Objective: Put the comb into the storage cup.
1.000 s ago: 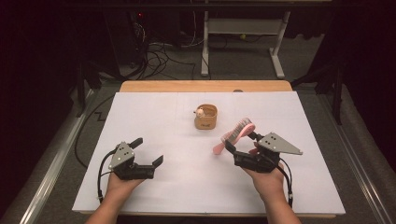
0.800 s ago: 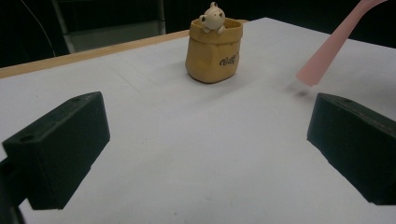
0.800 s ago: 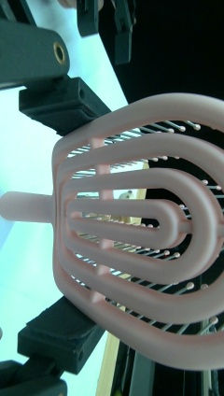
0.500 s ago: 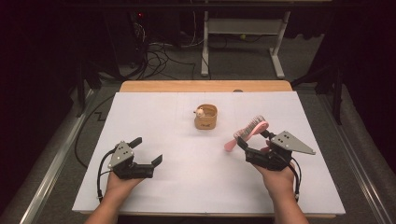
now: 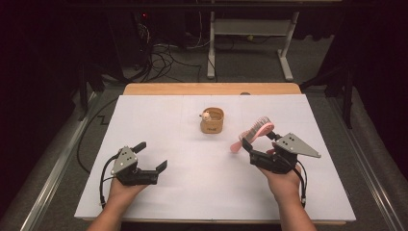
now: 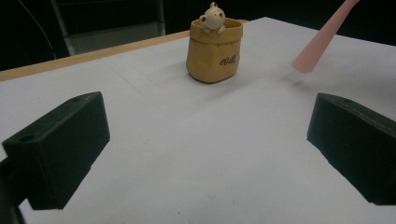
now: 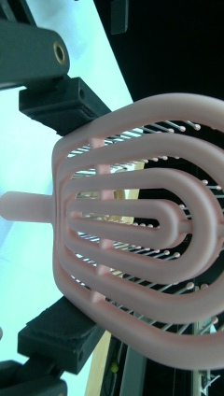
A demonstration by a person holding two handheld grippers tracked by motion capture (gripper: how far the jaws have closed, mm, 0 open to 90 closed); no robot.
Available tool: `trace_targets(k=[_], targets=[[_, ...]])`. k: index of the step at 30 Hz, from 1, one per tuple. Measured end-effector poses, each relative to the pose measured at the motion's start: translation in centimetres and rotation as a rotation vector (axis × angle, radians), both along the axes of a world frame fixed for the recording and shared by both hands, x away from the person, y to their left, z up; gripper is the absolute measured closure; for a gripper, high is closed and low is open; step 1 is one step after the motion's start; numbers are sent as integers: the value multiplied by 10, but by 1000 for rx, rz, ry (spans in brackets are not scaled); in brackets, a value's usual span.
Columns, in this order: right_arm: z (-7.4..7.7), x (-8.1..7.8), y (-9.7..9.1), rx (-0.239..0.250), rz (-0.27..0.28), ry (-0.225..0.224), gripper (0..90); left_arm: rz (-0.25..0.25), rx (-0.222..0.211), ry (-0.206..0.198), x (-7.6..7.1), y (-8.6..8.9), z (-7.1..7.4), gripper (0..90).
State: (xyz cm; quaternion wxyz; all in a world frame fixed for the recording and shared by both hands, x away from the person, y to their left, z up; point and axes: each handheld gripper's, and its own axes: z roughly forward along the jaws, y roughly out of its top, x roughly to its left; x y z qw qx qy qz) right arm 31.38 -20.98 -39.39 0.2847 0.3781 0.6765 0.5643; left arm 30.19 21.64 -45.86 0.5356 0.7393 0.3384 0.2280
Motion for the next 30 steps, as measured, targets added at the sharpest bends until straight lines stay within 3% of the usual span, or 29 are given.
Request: trace_targets(k=[30], targets=[[47,24,30,15,13,-64,202,-32,-8,15,1,-1,-3,0]])
